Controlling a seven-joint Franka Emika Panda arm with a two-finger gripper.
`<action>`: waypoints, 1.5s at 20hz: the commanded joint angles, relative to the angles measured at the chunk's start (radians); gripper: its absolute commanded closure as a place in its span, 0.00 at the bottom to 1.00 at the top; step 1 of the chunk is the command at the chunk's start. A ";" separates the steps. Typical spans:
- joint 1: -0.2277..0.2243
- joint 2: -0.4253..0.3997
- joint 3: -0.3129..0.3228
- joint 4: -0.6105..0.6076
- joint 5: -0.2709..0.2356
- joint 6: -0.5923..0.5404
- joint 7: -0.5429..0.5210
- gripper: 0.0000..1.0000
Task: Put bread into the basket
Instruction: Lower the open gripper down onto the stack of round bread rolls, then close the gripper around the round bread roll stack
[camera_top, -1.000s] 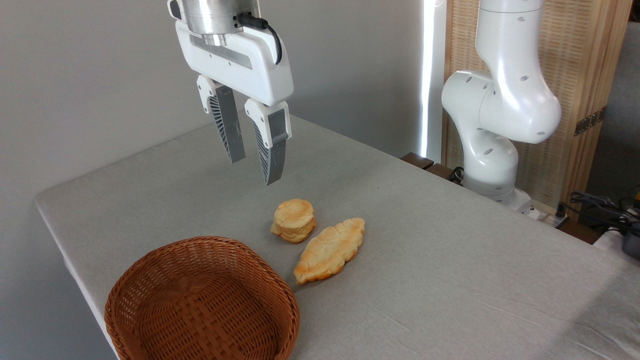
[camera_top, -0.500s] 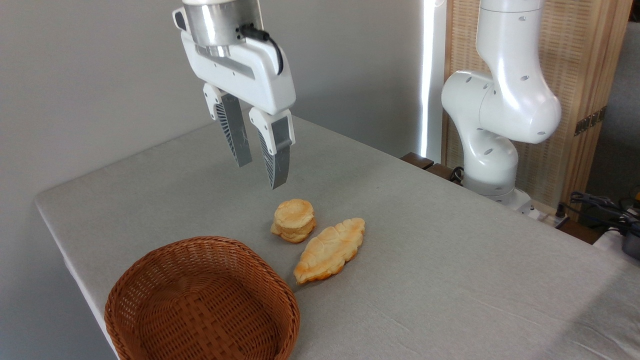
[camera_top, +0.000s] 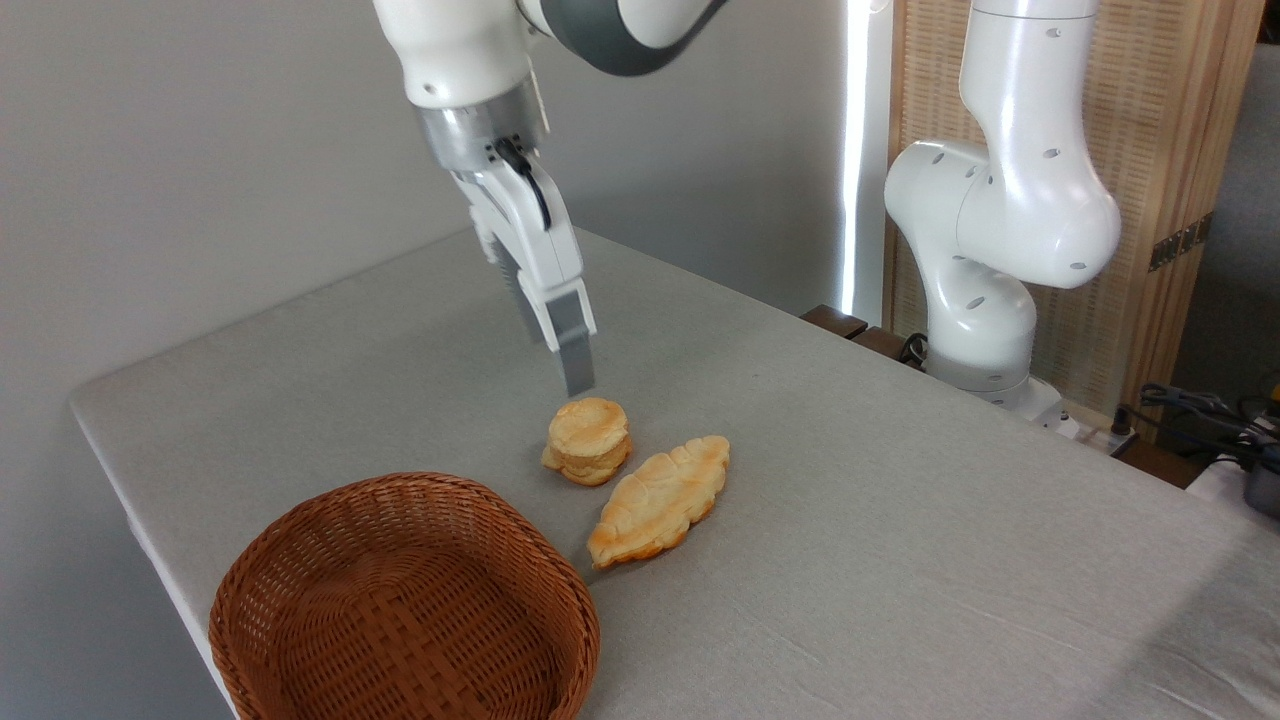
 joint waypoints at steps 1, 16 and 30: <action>-0.005 -0.050 0.003 -0.110 -0.011 0.034 0.123 0.00; -0.008 -0.007 -0.081 -0.280 0.047 0.241 0.295 0.00; -0.011 0.003 -0.103 -0.280 0.063 0.270 0.327 0.84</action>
